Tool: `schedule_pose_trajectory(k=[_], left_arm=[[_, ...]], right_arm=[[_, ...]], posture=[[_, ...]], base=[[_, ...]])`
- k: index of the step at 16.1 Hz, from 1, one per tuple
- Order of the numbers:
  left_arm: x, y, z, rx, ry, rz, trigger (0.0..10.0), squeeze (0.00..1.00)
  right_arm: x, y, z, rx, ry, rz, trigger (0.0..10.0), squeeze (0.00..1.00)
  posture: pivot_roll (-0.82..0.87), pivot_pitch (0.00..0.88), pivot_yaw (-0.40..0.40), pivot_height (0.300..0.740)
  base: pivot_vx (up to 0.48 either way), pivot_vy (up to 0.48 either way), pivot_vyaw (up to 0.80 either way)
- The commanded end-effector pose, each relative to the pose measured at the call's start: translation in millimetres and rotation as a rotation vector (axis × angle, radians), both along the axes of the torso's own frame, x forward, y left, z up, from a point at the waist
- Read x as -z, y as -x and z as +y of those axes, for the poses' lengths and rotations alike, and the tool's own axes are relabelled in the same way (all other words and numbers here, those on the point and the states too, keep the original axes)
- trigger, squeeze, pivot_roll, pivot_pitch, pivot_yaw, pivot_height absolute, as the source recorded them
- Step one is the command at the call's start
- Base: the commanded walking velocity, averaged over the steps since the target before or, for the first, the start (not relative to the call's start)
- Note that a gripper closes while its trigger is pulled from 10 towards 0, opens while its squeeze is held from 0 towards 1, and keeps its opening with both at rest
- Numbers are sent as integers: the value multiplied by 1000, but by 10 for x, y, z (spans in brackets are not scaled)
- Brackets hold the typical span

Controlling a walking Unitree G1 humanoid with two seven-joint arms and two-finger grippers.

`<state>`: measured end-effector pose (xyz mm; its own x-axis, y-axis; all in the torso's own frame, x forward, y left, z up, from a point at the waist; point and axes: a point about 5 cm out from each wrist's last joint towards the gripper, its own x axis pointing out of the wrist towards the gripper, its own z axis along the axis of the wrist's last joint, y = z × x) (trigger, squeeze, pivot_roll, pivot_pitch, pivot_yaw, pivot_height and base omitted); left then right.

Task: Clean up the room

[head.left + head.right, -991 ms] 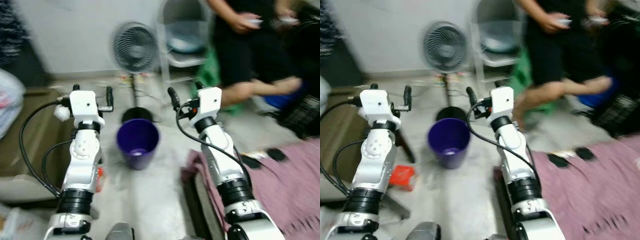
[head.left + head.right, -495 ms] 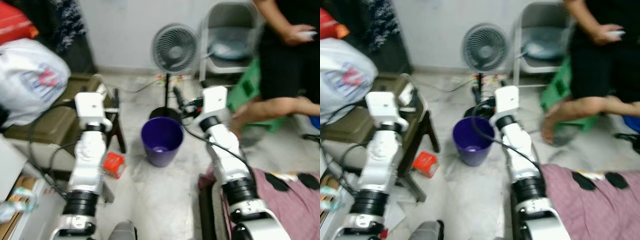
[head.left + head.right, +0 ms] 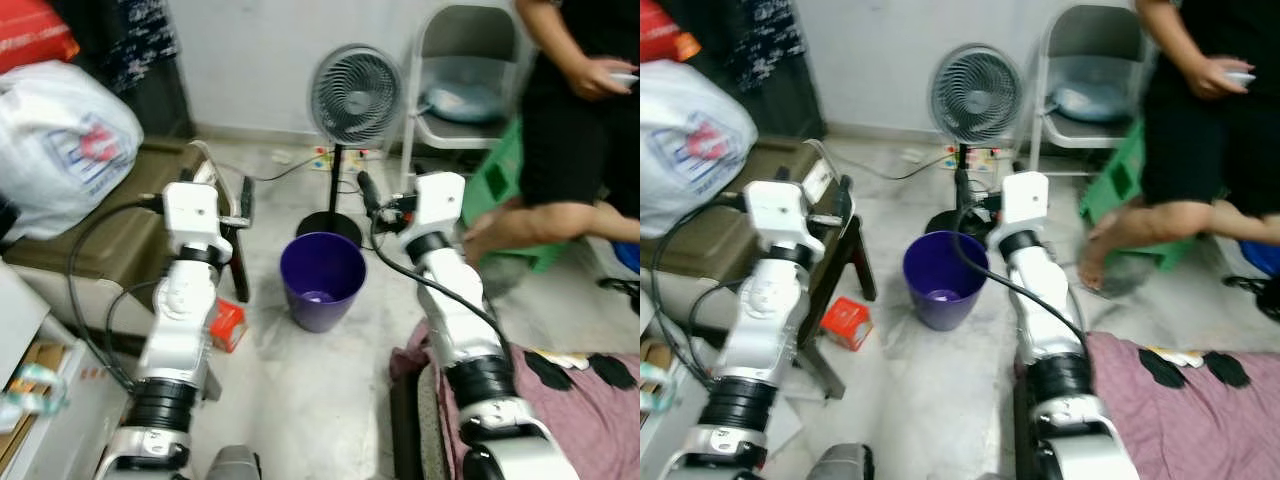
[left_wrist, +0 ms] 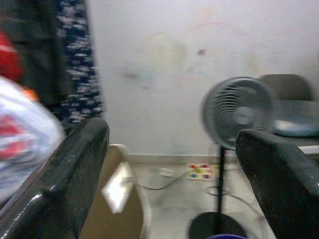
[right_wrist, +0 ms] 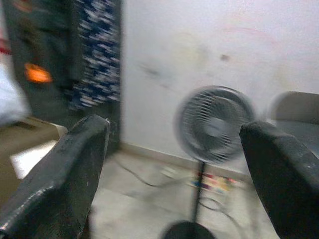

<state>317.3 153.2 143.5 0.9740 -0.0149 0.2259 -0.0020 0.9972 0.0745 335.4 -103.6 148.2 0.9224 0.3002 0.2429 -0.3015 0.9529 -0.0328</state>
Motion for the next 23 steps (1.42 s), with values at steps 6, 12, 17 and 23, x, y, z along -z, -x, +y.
schedule_pose_trajectory(k=[6,12,17,23], left_arm=[[-51,-2,-54,27,9,-22,10000,0],[-60,8,-71,45,10,-36,10000,0],[-61,11,-78,52,8,-39,10000,0],[-50,-1,-81,46,7,-31,10000,0]], right_arm=[[-15,-11,-57,18,2,-5,10000,0],[-15,-14,-60,22,0,-5,10000,0],[-18,-13,-60,20,1,-8,10000,0],[-16,-23,-53,21,-5,-7,10000,0]], posture=[[-6,0,-51,740],[-6,0,-50,740],[-6,0,-50,740],[-3,0,-48,740]], base=[[0,0,473],[280,0,0],[480,0,0],[400,0,0]])
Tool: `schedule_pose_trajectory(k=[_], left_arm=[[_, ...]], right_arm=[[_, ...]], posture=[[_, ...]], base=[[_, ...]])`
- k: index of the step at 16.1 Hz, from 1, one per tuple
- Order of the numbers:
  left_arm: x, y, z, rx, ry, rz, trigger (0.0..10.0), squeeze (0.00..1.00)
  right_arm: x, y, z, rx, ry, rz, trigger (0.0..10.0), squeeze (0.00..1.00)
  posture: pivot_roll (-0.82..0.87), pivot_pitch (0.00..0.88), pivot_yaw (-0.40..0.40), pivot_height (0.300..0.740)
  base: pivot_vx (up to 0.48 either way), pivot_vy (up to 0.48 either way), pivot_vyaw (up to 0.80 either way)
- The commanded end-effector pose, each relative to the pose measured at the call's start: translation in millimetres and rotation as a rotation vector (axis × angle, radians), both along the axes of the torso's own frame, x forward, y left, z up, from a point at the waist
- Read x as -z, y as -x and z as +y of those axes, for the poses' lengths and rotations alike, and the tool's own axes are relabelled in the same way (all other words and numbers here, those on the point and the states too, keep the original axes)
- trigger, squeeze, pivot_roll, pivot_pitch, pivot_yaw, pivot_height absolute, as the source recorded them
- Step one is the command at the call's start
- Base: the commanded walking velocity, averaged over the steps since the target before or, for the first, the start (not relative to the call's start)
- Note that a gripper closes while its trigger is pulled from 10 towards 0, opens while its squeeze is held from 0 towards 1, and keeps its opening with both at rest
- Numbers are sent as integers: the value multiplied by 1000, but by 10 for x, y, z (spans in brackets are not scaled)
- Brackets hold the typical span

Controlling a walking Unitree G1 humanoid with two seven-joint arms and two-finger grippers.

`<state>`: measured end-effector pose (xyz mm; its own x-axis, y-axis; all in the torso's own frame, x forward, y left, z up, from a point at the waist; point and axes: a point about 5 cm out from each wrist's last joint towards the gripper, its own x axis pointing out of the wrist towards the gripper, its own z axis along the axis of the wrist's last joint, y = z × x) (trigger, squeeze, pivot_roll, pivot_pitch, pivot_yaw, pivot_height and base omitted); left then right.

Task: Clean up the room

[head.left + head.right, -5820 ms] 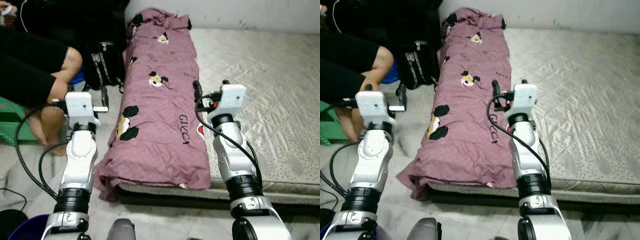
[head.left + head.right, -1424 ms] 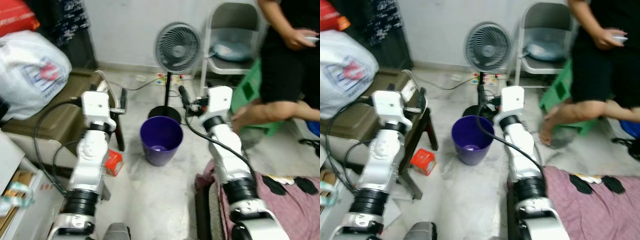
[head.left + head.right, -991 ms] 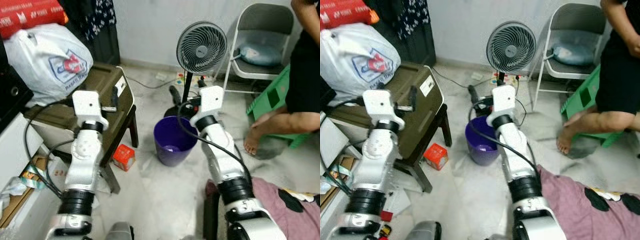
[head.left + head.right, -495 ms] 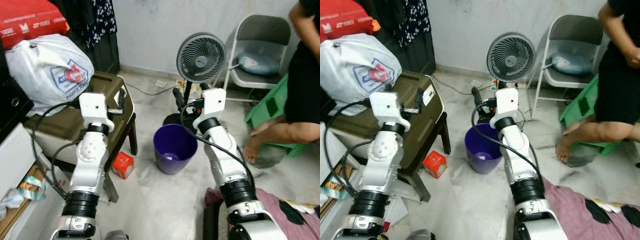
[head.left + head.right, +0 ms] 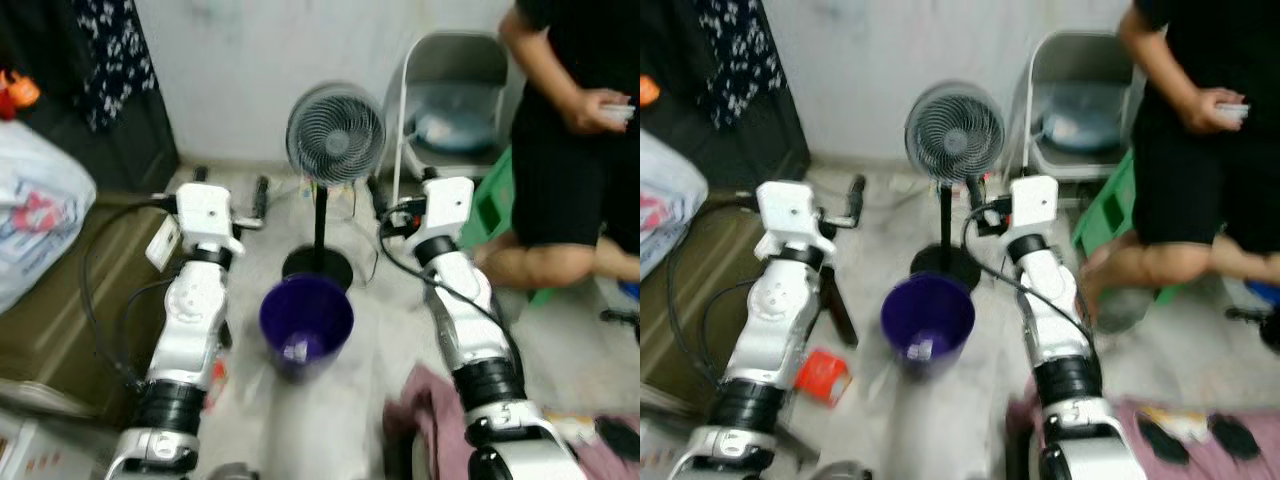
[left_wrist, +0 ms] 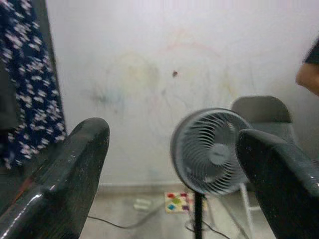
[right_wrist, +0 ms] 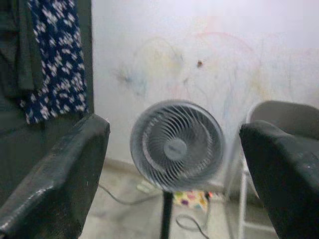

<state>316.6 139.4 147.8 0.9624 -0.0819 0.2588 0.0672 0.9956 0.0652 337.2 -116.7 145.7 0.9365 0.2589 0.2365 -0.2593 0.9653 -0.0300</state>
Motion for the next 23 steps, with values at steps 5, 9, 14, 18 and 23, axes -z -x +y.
schedule_pose_trajectory(k=[5,9,14,18,23], left_arm=[[-16,-21,58,-48,9,3,10000,0],[-10,-4,48,-29,6,-8,10000,0],[-18,-14,38,-24,4,-15,10000,0],[-25,-21,32,-18,0,-19,10000,0],[-34,-17,25,-13,-10,-29,10000,0]], right_arm=[[-37,-18,59,1,-3,-9,10000,0],[-39,-21,95,-16,24,-18,10000,0],[-49,-38,85,-10,25,-20,10000,0],[-56,-43,80,-7,25,-24,10000,0],[-60,-45,77,-6,22,-28,10000,0]], posture=[[-3,0,-45,740],[-1,0,-44,740],[-5,0,-46,740],[-7,0,-44,740],[-6,0,-44,740]], base=[[0,0,0],[0,0,600],[0,0,800],[0,0,800],[0,0,800]])
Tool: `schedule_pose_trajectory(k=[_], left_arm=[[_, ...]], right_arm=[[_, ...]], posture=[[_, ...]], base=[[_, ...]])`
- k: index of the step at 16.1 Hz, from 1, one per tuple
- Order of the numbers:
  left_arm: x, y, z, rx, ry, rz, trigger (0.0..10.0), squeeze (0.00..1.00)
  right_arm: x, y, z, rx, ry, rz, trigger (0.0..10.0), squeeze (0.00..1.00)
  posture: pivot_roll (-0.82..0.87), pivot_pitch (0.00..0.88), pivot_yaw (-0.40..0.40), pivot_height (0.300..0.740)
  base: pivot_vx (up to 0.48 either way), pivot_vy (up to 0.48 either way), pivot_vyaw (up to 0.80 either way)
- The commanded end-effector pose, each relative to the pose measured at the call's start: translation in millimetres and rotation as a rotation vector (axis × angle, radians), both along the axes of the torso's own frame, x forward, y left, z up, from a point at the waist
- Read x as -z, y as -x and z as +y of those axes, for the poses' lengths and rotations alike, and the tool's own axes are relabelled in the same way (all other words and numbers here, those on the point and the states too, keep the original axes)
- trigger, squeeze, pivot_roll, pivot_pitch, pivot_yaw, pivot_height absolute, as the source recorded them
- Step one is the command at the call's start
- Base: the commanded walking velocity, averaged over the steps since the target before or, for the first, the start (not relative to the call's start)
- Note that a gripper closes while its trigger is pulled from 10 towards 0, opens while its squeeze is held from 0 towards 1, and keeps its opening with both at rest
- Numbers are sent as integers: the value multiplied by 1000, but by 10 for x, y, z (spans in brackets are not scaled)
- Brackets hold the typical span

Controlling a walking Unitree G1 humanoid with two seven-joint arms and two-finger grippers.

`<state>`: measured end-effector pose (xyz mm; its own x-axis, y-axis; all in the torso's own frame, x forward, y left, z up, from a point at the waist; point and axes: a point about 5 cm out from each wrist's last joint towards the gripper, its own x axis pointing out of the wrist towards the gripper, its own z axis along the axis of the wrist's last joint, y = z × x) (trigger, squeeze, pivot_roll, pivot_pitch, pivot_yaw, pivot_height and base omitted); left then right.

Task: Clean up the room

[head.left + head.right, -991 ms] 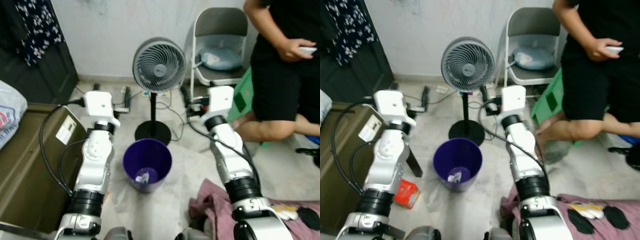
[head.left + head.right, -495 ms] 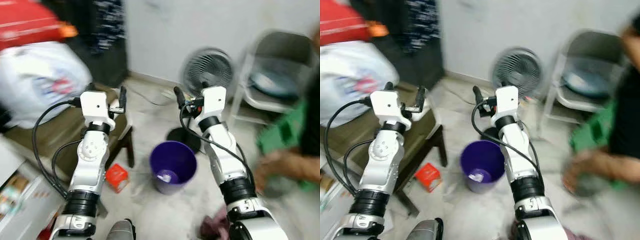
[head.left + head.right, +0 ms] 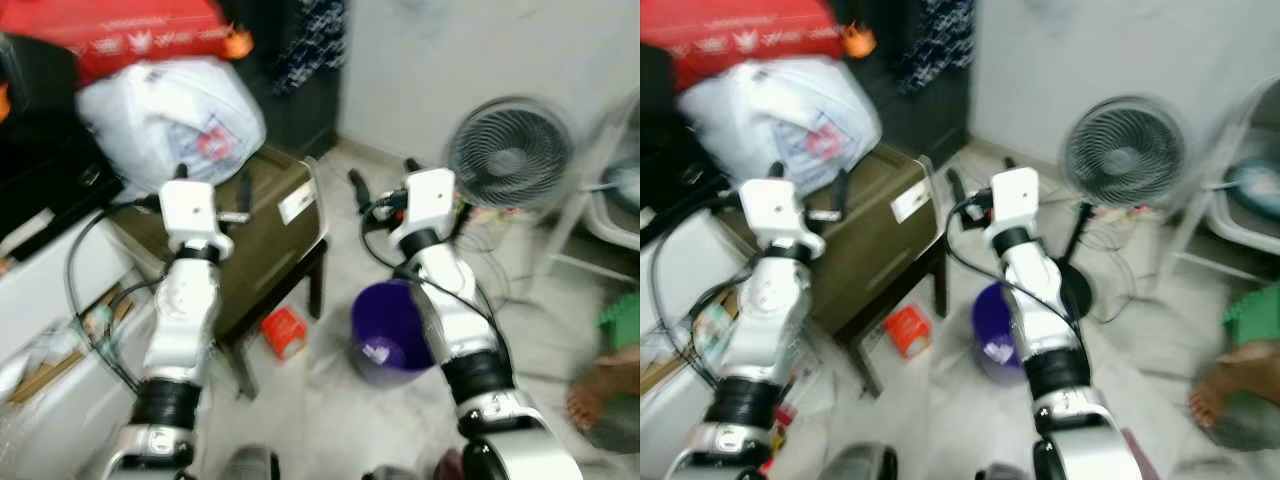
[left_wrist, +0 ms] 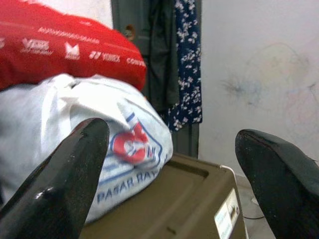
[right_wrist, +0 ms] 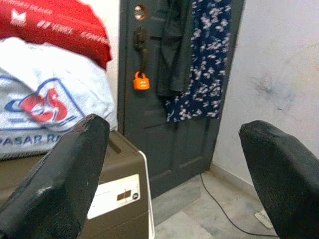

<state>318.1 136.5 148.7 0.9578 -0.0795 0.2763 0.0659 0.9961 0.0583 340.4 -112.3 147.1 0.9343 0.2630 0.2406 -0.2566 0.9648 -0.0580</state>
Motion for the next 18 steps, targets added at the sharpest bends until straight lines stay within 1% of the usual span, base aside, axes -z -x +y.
schedule_pose_trajectory(k=[1,3,4,6,8,11,13,15,16,18], left_arm=[[-25,0,55,-12,-19,-13,10000,0],[-22,10,46,11,-36,-8,10000,0],[1,23,54,33,-28,10,10000,0],[62,77,129,54,-75,37,10000,0],[121,168,187,78,-115,52,10000,0],[191,317,220,130,-167,76,10000,0],[186,317,200,133,-169,78,10000,0],[149,310,140,158,-177,66,10000,0],[146,323,114,183,-194,71,10000,0],[196,354,129,198,-202,101,10000,0]], right_arm=[[-47,-13,32,-8,-5,-17,10000,0],[-55,-10,8,0,-8,-20,10000,0],[-60,-5,-19,7,-12,-19,10000,0],[-64,37,-124,29,-7,-22,10000,0],[-35,86,-240,57,14,-17,10000,0],[50,181,-403,94,55,3,10000,0],[63,206,-403,90,60,11,10000,0],[61,209,-379,85,66,13,10000,0],[55,217,-396,100,79,9,10000,0],[74,237,-466,133,103,10,10000,0]], posture=[[-6,0,-44,740],[-5,0,-44,740],[-5,0,-43,740],[-5,0,-43,740],[-5,0,-43,740],[-7,0,-45,740],[-8,0,-43,740],[-8,0,-42,740],[-5,0,-43,740],[-5,0,-41,740]], base=[[0,0,800],[0,0,800],[0,0,800],[0,0,800],[0,0,800],[0,0,800],[0,0,800],[0,0,800],[0,0,619],[0,0,259]])
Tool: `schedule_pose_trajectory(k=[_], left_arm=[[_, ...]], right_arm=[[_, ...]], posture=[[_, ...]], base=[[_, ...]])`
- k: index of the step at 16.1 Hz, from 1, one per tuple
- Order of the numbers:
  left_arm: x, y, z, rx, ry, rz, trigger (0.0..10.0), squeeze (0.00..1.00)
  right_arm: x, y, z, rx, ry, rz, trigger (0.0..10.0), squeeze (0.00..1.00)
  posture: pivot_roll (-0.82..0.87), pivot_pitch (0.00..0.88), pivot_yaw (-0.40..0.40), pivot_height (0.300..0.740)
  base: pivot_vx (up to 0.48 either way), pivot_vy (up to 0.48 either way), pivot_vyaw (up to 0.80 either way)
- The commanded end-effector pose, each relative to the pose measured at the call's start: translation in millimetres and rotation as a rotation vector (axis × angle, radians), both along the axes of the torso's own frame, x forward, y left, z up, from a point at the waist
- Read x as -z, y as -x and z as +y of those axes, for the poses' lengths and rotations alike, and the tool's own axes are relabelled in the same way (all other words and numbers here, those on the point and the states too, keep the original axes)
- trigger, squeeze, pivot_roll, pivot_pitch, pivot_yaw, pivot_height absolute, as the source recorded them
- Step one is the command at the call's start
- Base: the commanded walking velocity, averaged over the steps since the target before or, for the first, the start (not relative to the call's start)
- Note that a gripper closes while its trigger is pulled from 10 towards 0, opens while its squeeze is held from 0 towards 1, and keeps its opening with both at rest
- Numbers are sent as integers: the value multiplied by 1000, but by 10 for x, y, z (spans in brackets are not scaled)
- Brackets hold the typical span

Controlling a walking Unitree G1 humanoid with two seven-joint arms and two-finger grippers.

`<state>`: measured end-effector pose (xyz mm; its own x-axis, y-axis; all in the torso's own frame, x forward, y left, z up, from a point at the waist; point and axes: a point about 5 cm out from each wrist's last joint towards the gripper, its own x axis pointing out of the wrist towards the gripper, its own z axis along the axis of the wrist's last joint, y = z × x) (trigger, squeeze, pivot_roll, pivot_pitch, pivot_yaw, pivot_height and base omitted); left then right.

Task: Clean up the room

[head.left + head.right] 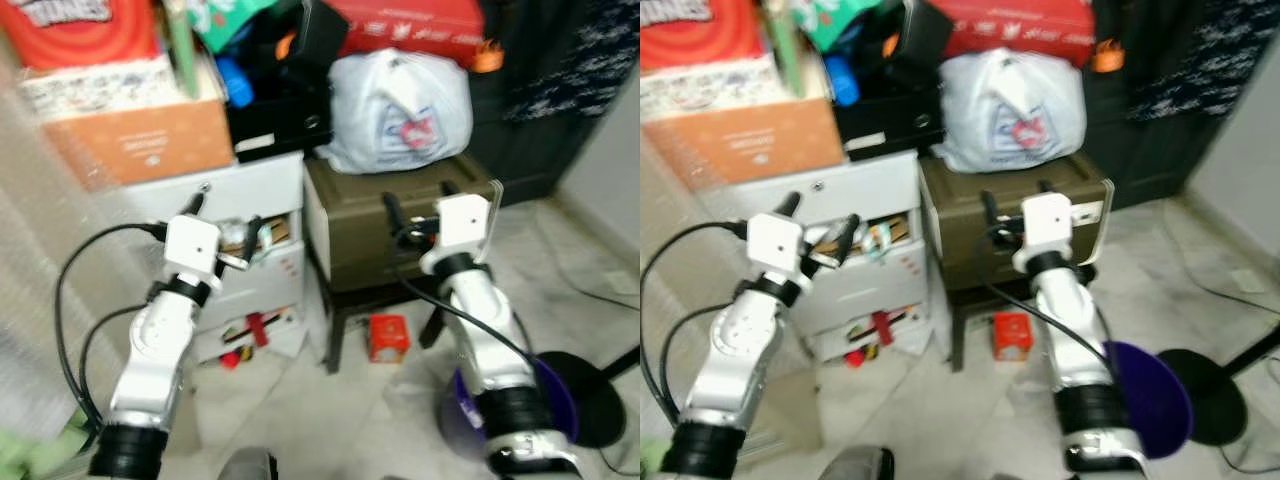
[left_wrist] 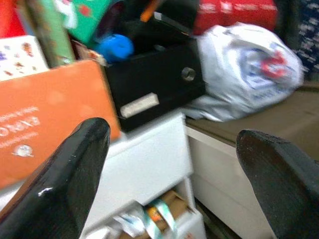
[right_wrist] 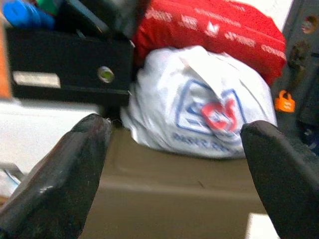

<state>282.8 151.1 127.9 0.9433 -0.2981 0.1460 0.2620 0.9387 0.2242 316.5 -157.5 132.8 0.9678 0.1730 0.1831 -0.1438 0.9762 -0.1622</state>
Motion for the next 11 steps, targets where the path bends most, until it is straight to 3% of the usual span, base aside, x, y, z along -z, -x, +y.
schedule_pose_trajectory(k=[1,2,4,7,9,11], left_arm=[[48,30,6,19,-18,32,10000,0],[136,105,46,29,-31,68,10000,0],[185,193,107,36,-55,97,10000,0],[282,292,318,-26,-97,145,10000,0],[459,431,540,-103,-136,220,10000,0],[658,683,842,-225,-138,288,10000,0]], right_arm=[[-42,14,-93,46,11,-20,10000,0],[29,56,-238,117,30,1,10000,0],[146,116,-378,195,42,43,10000,0],[245,98,-378,212,40,81,10000,0],[355,125,-398,236,58,114,10000,0],[680,286,-565,320,99,228,10000,0]], posture=[[-9,0,-38,740],[-13,0,-31,740],[-2,0,-27,740],[21,0,-26,740],[45,0,-27,740],[54,0,-10,740]], base=[[0,0,0],[0,0,0],[0,0,0],[0,0,0],[0,0,0],[0,0,0]])
